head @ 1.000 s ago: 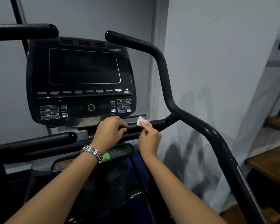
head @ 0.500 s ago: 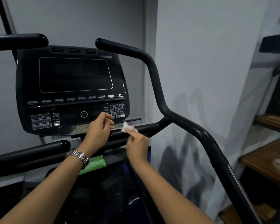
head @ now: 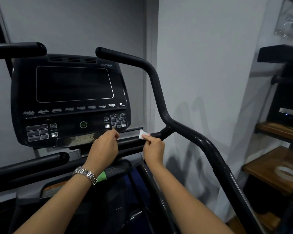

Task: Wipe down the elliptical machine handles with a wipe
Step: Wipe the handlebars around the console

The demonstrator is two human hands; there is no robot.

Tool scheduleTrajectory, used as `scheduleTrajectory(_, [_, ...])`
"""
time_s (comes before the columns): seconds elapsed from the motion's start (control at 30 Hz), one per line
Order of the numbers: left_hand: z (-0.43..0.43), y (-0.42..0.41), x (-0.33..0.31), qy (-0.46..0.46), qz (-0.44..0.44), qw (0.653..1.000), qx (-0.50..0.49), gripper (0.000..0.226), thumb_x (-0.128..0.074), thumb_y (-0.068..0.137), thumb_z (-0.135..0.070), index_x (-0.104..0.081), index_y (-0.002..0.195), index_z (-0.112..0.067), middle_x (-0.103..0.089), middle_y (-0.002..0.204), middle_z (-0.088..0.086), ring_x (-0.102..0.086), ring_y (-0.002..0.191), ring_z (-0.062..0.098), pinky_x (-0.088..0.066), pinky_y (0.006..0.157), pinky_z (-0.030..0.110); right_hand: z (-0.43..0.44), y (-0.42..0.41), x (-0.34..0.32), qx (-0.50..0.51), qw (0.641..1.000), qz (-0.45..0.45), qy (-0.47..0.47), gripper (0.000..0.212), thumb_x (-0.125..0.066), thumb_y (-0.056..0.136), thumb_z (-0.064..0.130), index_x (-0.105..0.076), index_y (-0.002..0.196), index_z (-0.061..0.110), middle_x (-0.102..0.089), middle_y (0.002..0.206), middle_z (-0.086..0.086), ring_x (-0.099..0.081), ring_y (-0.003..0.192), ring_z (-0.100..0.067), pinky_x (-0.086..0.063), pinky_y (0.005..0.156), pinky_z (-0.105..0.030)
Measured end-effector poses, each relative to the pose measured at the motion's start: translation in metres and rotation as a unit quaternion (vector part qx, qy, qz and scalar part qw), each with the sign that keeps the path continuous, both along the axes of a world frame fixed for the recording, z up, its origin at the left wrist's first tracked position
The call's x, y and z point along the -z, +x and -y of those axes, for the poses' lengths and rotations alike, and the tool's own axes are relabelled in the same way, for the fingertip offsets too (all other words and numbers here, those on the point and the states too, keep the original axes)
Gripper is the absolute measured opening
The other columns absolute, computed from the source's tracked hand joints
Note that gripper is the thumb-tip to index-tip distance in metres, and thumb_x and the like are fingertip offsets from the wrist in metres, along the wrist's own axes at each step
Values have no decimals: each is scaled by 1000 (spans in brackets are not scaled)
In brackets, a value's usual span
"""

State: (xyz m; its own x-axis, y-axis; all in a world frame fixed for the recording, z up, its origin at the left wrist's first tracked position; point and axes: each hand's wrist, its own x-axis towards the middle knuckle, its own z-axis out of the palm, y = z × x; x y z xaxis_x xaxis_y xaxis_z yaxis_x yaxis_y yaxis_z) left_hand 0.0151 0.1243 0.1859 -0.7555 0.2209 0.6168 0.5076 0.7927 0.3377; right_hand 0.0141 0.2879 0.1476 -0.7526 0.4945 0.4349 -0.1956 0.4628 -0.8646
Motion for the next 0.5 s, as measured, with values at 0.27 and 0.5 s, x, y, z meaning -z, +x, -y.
scheduleTrajectory(0.27, [-6,-2,4,-49,-47,997,-44,22,-44,91,-7,-60,105,-13,-61,99,0,-60,77,21,-39,59,30,-36,1,-21,-24,986,116,121,37,-46,90,-5,-72,109,14,-64,118,-11,-64,99,-25,-49,89,-20])
scheduleTrajectory(0.5, [-19,1,4,-122,-96,985,-70,9,-63,77,-6,-63,85,-11,-59,72,2,-58,62,23,-34,41,26,-83,11,-104,-58,788,216,573,22,-52,82,0,-70,93,5,-65,96,-13,-60,77,-34,-53,71,-35])
